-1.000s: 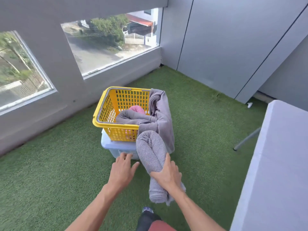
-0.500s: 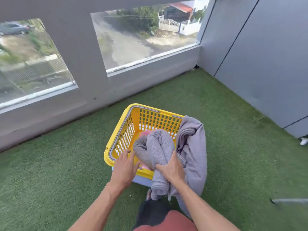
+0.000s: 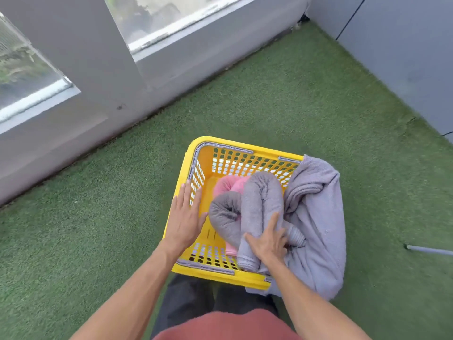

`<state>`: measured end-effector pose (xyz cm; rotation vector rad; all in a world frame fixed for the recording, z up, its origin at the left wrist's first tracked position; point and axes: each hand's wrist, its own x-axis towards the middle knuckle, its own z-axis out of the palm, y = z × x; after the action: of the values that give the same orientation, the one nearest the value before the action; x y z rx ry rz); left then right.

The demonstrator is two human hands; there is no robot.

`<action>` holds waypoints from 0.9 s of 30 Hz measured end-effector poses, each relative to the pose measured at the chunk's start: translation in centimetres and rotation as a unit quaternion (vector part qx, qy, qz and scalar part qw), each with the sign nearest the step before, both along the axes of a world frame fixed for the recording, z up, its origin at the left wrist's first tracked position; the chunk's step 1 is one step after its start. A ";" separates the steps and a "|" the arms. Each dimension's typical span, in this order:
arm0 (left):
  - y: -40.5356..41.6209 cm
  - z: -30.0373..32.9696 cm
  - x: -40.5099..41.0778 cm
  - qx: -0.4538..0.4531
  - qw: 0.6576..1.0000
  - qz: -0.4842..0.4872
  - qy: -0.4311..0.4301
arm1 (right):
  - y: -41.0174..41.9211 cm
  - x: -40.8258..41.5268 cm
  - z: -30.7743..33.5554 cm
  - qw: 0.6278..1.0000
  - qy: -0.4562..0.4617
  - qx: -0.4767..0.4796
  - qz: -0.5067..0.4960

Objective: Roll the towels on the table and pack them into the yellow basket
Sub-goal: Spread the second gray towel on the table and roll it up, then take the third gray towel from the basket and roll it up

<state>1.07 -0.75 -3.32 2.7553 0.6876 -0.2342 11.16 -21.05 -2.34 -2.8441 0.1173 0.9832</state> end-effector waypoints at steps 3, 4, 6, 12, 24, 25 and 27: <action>1.5 -1.7 0.0 -0.015 0.999 -0.043 0.023 | 0.6 -0.6 -1.3 0.998 -0.022 -0.053 0.007; 1.9 -2.0 -0.1 -0.011 0.998 -0.059 0.026 | 0.9 -0.6 -1.5 0.997 -0.028 -0.065 0.012; 2.6 -2.3 -0.5 -0.002 0.997 -0.080 0.023 | 1.3 -0.5 -1.8 0.996 -0.032 -0.080 0.014; 2.7 -1.8 -0.4 -0.005 0.996 -0.083 -0.016 | 2.0 -0.2 -0.8 0.997 -0.027 -0.066 -0.012; -6.9 3.0 13.0 -0.110 0.979 -0.144 -0.091 | -5.3 11.4 4.5 0.980 -0.141 0.029 0.140; -8.3 3.0 14.1 -0.119 0.977 -0.147 -0.095 | -6.4 12.9 4.8 0.974 -0.157 0.029 0.162; -11.0 2.9 16.4 -0.152 0.975 -0.134 -0.095 | -8.5 15.9 4.9 0.966 -0.164 0.042 0.196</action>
<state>17.50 -11.78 -0.44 2.5225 0.2083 -0.1175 27.11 -29.60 2.59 -2.9586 -0.5231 0.5339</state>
